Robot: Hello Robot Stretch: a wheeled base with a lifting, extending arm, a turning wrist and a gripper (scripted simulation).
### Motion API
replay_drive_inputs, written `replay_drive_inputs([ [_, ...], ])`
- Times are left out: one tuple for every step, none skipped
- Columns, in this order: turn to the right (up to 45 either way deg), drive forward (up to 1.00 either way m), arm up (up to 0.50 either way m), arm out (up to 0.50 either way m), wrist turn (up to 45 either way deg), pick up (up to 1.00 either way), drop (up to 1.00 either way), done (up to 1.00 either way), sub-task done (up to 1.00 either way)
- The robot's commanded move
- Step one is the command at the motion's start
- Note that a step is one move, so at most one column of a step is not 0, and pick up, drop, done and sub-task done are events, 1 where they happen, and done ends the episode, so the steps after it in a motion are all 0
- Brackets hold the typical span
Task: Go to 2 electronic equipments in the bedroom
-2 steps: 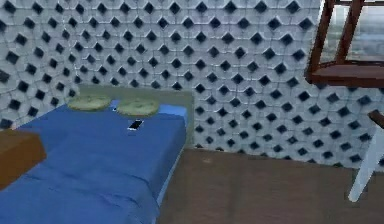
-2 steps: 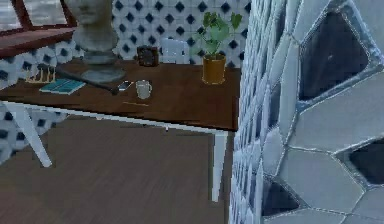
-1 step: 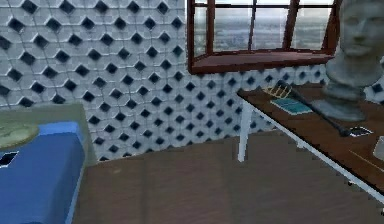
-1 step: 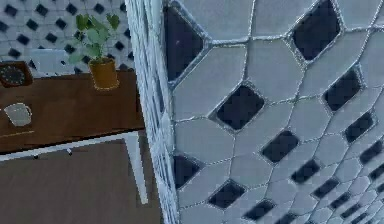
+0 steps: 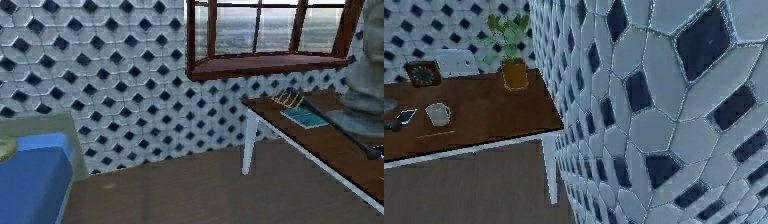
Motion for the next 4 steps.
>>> replay_drive_inputs([
  [45.0,0.00,0.00,0.00,0.0,0.00,0.00,0.00,0.00],
  [27.0,0.00,0.00,0.00,0.0,0.00,0.00,0.00,0.00],
  [0.0,0.60,0.00,0.00,0.0,0.00,0.00,0.00,0.00],
  [-39.0,0.00,0.00,0.00,0.0,0.00,0.00,0.00,0.00],
])
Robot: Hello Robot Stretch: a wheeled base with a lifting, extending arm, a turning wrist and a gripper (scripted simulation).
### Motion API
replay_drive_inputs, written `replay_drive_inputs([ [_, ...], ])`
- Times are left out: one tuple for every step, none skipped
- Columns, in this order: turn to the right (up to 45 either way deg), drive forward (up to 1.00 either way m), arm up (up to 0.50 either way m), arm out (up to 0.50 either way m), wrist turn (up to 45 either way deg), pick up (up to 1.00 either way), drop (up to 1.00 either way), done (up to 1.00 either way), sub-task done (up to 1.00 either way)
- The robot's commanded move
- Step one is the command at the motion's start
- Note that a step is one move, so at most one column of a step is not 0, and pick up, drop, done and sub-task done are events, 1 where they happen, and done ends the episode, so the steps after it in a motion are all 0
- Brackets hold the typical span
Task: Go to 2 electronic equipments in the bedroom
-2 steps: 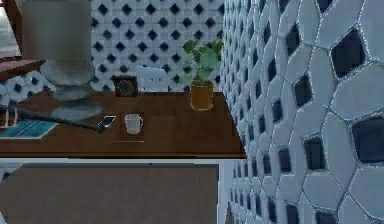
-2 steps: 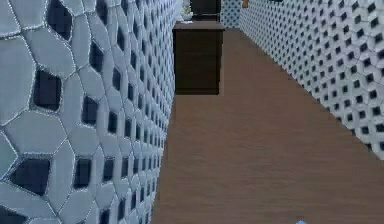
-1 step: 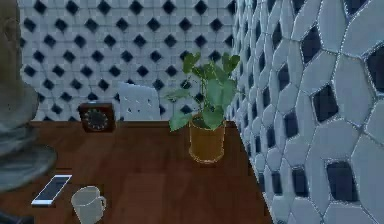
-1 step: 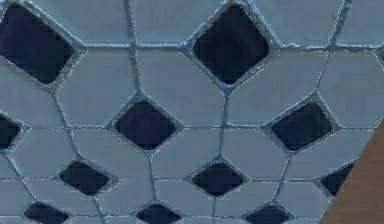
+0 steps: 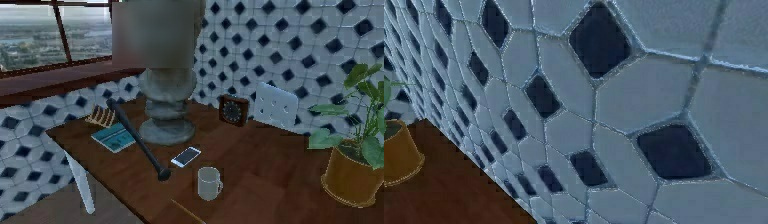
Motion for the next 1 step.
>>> replay_drive_inputs([
  [0.0,0.00,0.00,0.00,0.0,0.00,0.00,0.00,1.00],
])
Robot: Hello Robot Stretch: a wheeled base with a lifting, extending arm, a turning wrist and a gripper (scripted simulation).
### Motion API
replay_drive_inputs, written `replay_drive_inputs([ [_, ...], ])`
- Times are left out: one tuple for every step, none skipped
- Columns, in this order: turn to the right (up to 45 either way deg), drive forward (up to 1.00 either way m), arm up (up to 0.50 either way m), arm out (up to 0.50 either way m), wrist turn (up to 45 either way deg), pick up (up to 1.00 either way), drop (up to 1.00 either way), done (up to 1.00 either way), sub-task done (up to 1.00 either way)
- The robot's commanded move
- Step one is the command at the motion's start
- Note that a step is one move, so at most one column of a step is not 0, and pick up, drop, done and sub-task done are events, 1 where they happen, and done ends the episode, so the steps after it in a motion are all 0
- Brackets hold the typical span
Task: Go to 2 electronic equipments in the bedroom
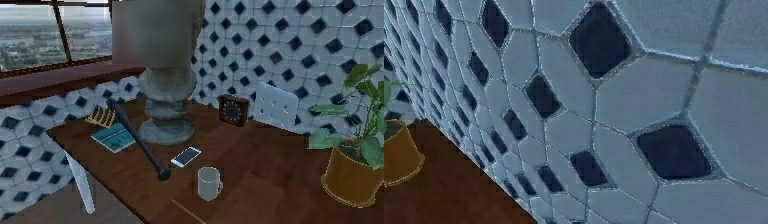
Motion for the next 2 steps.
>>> replay_drive_inputs([
  [-45.0,0.00,0.00,0.00,0.0,0.00,0.00,0.00,0.00],
  [-45.0,0.00,0.00,0.00,0.0,0.00,0.00,0.00,0.00],
])
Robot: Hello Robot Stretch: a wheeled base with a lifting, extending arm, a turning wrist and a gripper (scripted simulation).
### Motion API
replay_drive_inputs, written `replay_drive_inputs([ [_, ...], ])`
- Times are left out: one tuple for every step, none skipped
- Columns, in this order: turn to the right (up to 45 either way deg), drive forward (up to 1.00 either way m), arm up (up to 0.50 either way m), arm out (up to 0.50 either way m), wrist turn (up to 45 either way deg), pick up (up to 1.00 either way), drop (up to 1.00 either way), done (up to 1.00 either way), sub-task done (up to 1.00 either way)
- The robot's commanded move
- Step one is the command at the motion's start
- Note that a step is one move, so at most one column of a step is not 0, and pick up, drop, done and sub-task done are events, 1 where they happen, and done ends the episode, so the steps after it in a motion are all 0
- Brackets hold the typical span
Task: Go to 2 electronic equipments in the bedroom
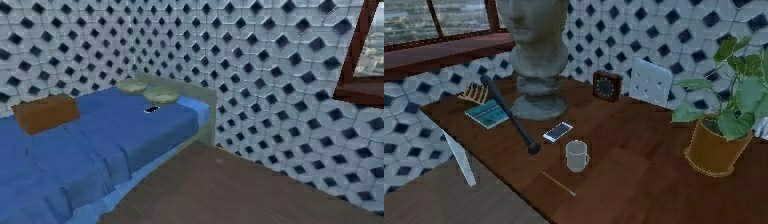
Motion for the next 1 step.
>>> replay_drive_inputs([
  [-12.0,0.00,0.00,0.00,0.0,0.00,0.00,0.00,0.00],
])
